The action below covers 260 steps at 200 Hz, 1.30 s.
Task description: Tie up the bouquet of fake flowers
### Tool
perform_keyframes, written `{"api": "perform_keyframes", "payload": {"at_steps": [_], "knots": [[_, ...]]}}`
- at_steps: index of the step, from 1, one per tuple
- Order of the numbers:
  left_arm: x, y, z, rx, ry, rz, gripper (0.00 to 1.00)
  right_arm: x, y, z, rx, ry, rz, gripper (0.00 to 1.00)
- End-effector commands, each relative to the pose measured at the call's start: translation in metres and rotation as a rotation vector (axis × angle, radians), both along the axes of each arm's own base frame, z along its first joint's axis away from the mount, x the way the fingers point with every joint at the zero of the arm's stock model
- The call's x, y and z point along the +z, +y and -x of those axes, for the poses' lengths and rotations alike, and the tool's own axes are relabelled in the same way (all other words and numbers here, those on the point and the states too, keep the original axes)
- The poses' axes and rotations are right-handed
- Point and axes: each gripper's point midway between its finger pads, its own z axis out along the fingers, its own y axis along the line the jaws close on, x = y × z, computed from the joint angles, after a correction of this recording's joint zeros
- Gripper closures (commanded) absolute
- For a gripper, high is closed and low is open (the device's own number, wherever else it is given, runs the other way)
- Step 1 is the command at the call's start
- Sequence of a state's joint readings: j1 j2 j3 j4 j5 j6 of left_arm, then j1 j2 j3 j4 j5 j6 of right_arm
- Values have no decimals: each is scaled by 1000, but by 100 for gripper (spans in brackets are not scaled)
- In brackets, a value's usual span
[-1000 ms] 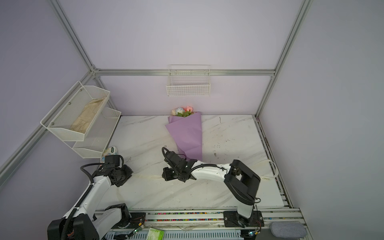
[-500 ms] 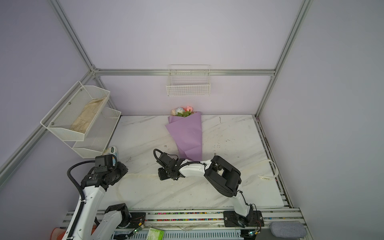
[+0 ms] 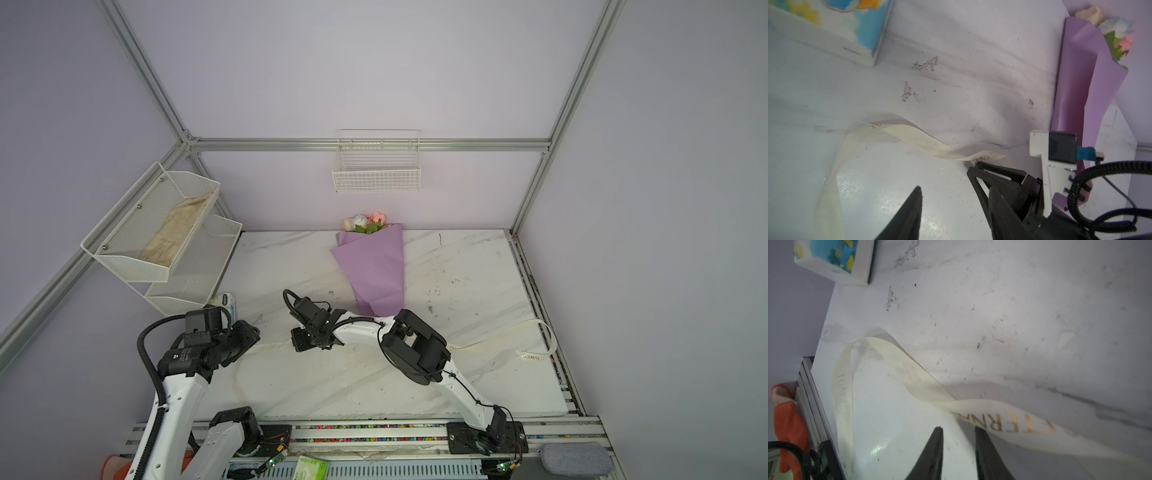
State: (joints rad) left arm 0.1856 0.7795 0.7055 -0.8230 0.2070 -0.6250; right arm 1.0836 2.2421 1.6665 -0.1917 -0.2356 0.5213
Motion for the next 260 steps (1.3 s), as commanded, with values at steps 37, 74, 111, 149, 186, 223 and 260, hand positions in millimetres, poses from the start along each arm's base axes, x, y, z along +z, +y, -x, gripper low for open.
{"api": "perform_keyframes", "payload": {"at_steps": [37, 74, 111, 149, 186, 223, 260], "knots": [[70, -89, -71, -365, -253, 237, 23, 127, -171, -102, -357, -154, -173, 53], [67, -142, -132, -459, -255, 297, 13, 130, -287, -164, -540, -114, -274, 44], [47, -182, -206, -495, -218, 369, 11, 103, -311, -218, -572, -46, -300, 41], [12, -194, -266, -458, -164, 380, 12, 66, -309, -262, -568, 5, -310, 39], [-18, -200, -301, -433, -134, 389, 18, 39, -300, -296, -556, 41, -332, 35], [-43, -208, -323, -435, -106, 424, 28, 20, -294, -324, -551, 57, -352, 33], [-75, -211, -339, -416, -71, 453, 40, 0, -286, -339, -507, 104, -402, 33]]}}
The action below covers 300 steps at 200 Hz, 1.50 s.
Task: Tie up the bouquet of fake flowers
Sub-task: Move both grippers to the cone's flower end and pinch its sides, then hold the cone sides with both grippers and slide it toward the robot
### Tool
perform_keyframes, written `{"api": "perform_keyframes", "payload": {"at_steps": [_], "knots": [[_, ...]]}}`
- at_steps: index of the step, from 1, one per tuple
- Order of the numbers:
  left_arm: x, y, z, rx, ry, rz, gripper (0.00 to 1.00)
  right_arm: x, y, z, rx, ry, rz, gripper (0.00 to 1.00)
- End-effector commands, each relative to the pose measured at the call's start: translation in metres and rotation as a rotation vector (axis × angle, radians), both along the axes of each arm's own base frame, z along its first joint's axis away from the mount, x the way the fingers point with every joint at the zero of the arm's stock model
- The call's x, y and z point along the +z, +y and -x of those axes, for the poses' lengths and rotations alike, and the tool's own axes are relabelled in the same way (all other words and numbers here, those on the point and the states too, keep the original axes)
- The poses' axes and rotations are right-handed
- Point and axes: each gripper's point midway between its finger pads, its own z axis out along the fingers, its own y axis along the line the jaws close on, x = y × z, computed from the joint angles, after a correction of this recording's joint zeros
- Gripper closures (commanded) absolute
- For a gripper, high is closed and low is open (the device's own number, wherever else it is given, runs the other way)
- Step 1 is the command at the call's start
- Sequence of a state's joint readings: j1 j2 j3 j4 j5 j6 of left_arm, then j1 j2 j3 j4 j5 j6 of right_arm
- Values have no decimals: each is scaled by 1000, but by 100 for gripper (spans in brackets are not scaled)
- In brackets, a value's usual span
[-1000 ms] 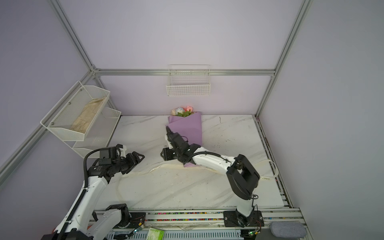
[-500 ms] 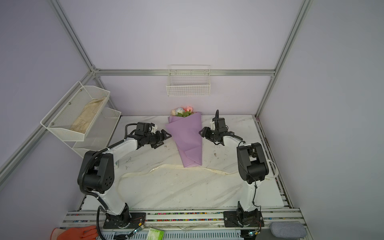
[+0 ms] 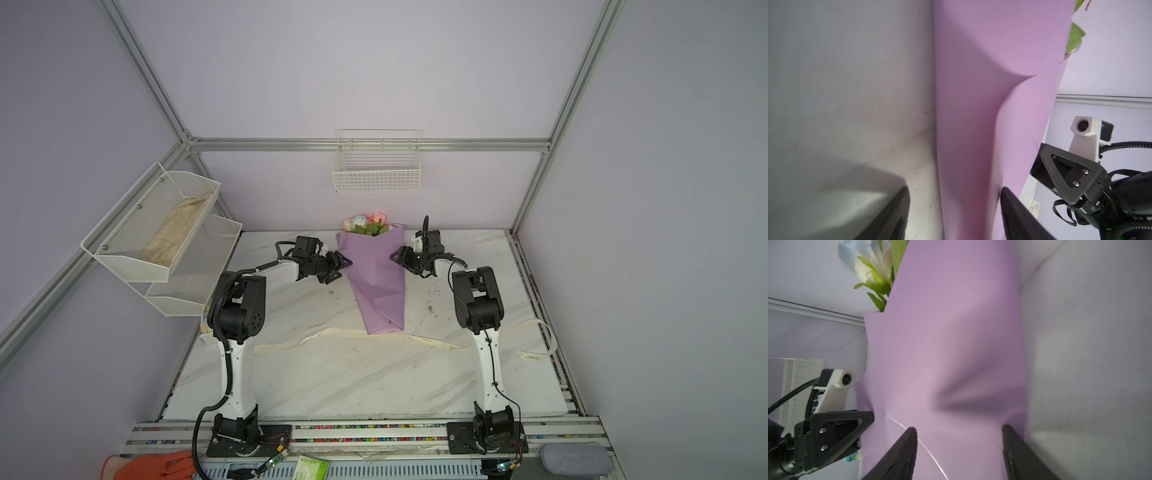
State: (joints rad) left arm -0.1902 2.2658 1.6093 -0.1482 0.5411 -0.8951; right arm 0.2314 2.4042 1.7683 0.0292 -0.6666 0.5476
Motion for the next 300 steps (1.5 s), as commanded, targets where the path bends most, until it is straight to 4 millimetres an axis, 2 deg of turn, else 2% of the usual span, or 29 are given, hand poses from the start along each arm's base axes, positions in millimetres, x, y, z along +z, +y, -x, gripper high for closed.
{"api": "perform_keyframes", "payload": {"at_steps": [1, 13, 30, 66, 81, 96, 137, 178, 218, 242, 262, 278, 287, 300], "knots": [[21, -8, -28, -1, -72, 50, 40, -3, 6, -10, 45, 1, -62, 32], [11, -7, -31, 2, -58, 47, 41, -7, 5, -13, 36, 2, -63, 32], [1, -3, -33, 20, -43, 45, 41, -11, -8, -19, -11, 14, -42, 32], [-18, 6, -35, 41, -16, 38, 50, 27, -25, -28, -32, -79, -9, 29], [-23, 10, -36, 48, -8, 44, 54, 26, -41, -36, -78, -81, 35, 29], [-25, 11, -37, 47, -9, 54, 57, 21, -41, -39, -61, -83, 34, 28], [-27, 2, -45, 21, -12, 98, 64, -14, -29, -48, -5, -14, -3, 27], [-33, -6, -49, 4, -5, 123, 64, -22, 1, -43, 88, -3, -61, 27], [-26, -13, -55, -16, -39, 150, 63, -39, 27, -33, 159, 12, -102, 29], [-21, -22, -60, -47, -60, 186, 68, -38, 44, -30, 197, 12, -169, 29], [-10, -29, -64, -64, -92, 206, 78, -26, 48, -33, 198, 10, -230, 38], [5, -32, -68, -67, -134, 218, 88, -7, 51, -35, 205, -27, -259, 53], [14, -35, -71, -72, -160, 229, 92, 6, 53, -35, 212, -47, -293, 57], [31, -39, -73, -82, -192, 255, 96, 23, 54, -34, 220, -70, -327, 70]]}}
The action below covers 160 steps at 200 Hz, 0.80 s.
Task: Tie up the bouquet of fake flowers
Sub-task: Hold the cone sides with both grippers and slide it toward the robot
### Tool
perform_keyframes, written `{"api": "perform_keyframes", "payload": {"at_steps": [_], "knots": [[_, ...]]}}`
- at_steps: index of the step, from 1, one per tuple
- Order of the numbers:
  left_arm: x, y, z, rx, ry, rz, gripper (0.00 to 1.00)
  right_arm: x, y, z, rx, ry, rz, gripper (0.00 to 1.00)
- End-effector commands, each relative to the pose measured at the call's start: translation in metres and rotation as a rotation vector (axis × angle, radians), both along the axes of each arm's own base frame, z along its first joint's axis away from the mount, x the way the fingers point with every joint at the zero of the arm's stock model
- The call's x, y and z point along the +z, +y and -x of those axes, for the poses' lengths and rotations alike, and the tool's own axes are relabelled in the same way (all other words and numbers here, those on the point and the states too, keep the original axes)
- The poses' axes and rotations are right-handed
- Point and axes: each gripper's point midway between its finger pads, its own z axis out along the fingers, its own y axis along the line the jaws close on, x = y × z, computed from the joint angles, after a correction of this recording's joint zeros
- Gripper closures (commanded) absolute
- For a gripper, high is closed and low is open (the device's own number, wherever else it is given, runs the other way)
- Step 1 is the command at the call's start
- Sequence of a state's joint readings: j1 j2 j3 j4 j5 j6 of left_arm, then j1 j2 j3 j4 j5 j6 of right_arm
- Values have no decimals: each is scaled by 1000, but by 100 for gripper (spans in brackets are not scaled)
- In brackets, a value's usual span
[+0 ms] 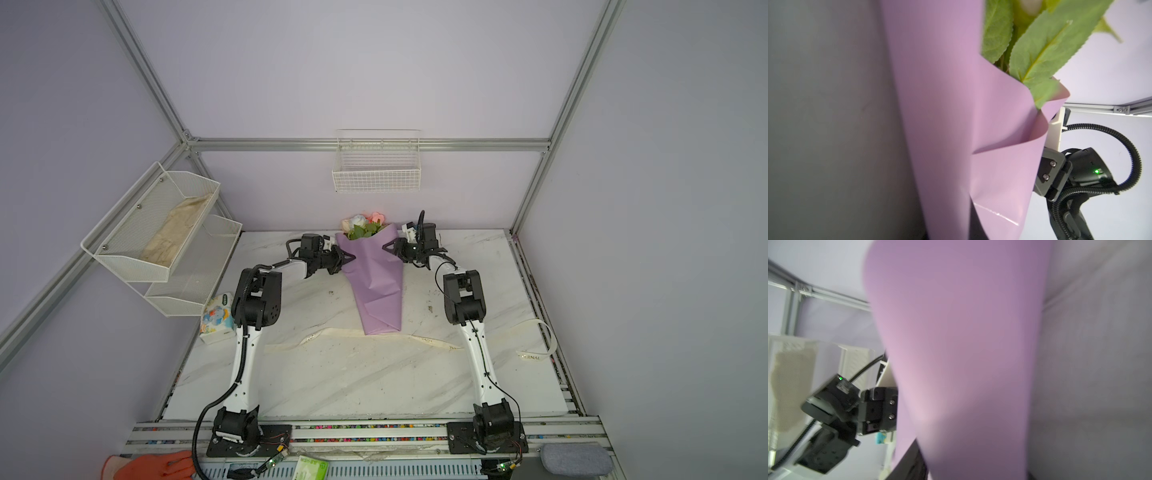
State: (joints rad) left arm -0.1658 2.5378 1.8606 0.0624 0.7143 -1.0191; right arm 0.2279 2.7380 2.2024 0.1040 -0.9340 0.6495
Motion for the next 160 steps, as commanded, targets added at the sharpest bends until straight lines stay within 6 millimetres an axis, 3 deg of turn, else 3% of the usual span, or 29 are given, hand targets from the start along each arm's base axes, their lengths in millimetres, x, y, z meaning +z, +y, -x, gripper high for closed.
{"api": "perform_keyframes", "payload": {"at_steps": [1, 34, 119, 160], "knots": [[47, -19, -14, -32, -115, 51, 97, 27, 13, 8, 47, -14, -98, 71], [87, -20, -8, -33, -181, 81, 100, 65, 12, 15, 53, -66, -117, 87], [135, -21, 42, -24, -245, 124, 100, 141, -3, 68, 36, -175, -147, 88], [157, -18, 69, -26, -243, 150, 100, 157, -8, 91, 33, -150, -149, 88]]}}
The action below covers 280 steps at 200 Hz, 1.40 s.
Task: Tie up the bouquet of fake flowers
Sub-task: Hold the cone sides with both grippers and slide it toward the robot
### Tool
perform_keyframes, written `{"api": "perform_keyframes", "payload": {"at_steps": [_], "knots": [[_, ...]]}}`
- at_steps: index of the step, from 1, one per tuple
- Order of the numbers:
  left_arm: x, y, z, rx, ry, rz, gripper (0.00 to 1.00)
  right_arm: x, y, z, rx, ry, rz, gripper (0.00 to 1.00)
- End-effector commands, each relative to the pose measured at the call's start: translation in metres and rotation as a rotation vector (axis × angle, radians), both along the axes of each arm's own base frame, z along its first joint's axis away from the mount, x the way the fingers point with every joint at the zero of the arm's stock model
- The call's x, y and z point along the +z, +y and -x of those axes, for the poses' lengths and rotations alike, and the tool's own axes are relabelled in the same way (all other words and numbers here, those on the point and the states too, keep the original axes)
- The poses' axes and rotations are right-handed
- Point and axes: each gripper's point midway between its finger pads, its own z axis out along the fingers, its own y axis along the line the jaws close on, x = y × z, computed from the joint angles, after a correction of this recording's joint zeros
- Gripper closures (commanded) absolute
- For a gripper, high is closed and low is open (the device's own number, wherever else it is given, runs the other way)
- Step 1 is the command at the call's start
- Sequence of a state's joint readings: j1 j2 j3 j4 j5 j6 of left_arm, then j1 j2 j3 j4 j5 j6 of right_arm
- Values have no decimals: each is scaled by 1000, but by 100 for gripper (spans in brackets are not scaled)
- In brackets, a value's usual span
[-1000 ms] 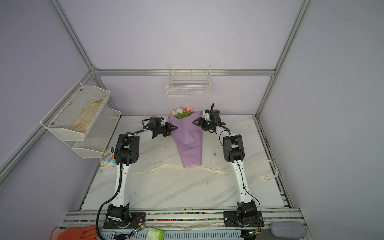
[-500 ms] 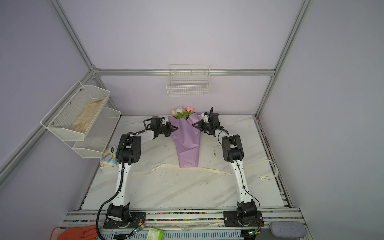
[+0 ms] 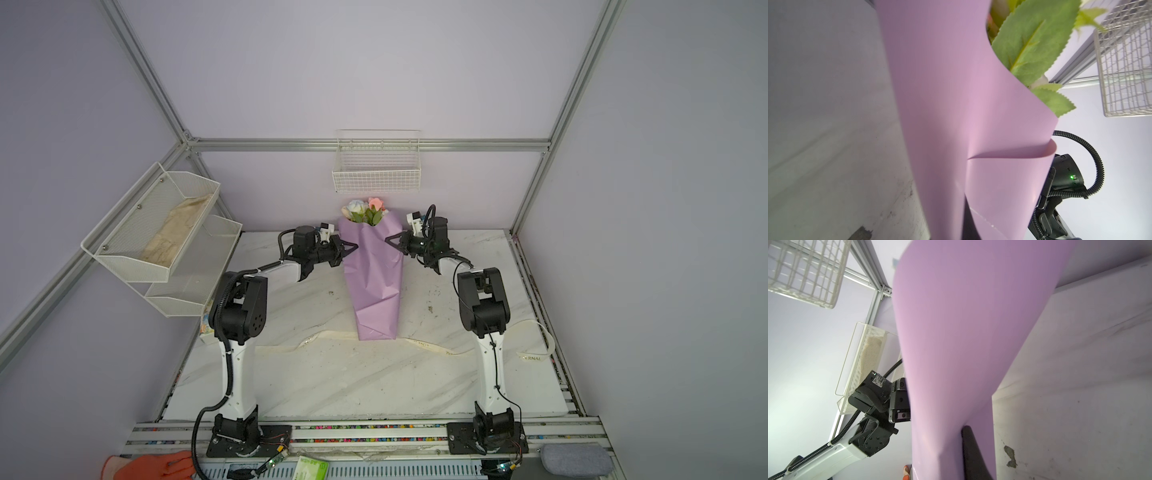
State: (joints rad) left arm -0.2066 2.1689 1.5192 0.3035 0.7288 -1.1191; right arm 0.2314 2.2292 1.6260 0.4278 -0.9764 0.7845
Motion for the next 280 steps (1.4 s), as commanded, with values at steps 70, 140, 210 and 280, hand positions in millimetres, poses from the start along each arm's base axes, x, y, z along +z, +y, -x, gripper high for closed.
{"api": "perform_keyframes", "payload": {"at_steps": [70, 140, 210, 280], "knots": [[25, -1, 89, -29, -26, 0, 100, 28, 6, 95, 15, -9, 47, 88], [-18, -16, 157, -44, 41, -52, 100, -19, -14, 171, -26, 92, 110, 87], [-69, -28, 172, -47, 111, -72, 100, -91, -31, 183, -55, 180, 237, 86], [-85, -47, 177, -61, 154, -61, 100, -113, -60, 173, -89, 221, 264, 86]]}}
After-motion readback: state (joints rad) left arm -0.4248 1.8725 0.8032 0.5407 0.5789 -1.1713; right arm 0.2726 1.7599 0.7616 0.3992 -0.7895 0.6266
